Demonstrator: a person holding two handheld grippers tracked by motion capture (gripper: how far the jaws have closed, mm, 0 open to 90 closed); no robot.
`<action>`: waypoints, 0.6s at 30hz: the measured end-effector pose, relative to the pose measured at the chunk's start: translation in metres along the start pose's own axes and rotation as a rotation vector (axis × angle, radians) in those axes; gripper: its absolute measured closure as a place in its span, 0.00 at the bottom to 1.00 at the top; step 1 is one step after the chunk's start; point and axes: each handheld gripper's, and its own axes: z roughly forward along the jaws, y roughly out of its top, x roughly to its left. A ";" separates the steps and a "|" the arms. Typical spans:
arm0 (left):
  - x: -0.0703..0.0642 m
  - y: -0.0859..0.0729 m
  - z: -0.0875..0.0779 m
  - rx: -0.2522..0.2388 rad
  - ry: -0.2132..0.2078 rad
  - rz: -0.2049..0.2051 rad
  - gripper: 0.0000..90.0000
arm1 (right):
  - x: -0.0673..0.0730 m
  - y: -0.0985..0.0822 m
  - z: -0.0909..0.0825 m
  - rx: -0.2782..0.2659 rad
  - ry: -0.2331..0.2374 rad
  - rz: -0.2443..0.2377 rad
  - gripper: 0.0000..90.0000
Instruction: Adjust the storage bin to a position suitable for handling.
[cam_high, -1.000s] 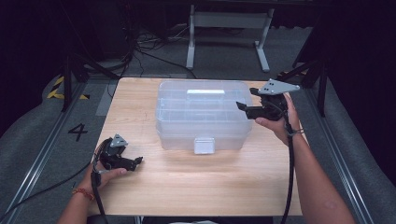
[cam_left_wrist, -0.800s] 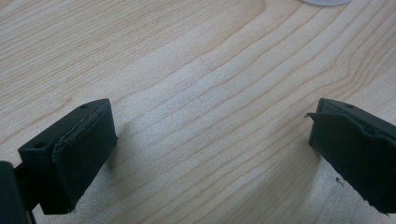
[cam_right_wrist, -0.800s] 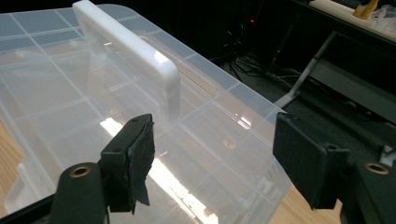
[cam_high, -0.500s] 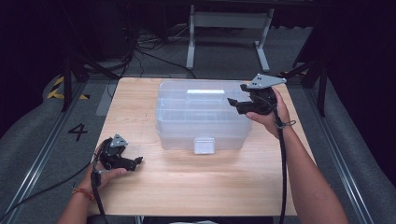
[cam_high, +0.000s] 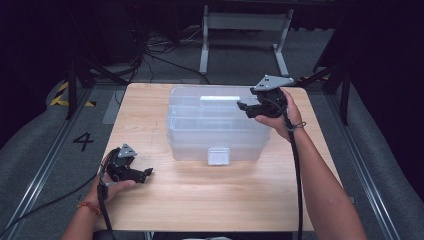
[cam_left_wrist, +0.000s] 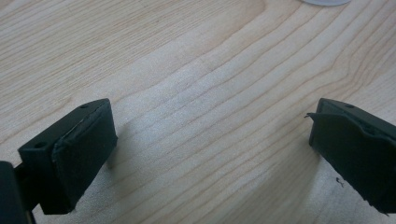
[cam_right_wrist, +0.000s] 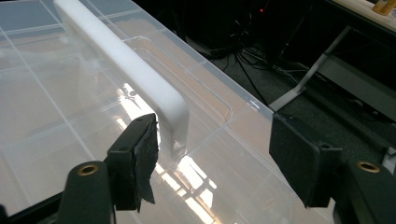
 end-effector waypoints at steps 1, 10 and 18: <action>0.000 0.000 0.000 0.000 0.000 0.000 0.01 | 0.000 0.001 0.001 0.004 0.002 -0.003 0.37; 0.000 0.000 0.000 0.000 0.000 0.000 0.01 | 0.004 0.007 0.007 0.022 0.020 -0.025 0.43; 0.000 0.000 0.000 0.000 -0.001 -0.003 0.01 | 0.010 0.010 0.013 0.028 0.030 -0.044 0.56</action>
